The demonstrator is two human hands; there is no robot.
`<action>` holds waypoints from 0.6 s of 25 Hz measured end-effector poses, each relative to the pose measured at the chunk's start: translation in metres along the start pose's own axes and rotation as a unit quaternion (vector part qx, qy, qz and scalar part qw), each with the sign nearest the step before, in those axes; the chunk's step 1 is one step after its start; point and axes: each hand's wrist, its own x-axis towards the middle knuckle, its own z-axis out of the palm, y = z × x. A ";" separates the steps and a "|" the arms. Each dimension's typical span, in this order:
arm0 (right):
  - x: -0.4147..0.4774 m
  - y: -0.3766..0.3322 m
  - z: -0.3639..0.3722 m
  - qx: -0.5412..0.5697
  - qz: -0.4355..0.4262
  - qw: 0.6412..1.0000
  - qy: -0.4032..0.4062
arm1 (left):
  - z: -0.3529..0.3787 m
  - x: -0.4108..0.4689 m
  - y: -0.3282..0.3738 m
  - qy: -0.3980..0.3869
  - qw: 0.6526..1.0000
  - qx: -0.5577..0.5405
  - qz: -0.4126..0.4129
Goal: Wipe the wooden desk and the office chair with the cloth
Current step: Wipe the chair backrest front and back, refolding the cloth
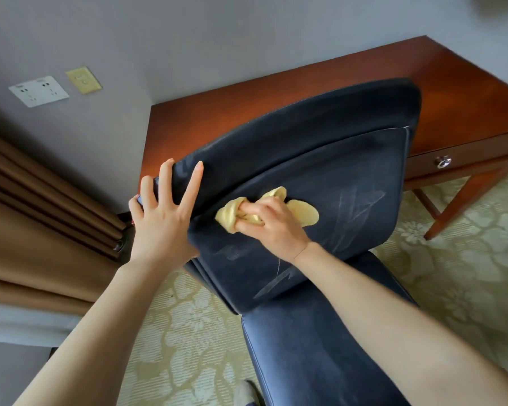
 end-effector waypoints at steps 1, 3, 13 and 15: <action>0.001 0.010 -0.009 0.003 0.027 1.000 -0.007 | 0.000 0.001 0.001 -0.001 1.000 0.003 -0.004; 0.001 0.030 -0.026 0.041 0.128 0.990 -0.032 | 0.001 0.002 0.004 0.002 1.000 0.007 -0.009; 0.019 0.085 -0.059 -0.045 0.567 0.735 0.370 | 0.005 0.003 -0.001 0.004 1.000 0.030 0.007; 0.030 0.075 -0.049 -0.026 0.632 0.661 0.402 | 0.004 0.003 -0.001 -0.007 0.999 0.031 0.000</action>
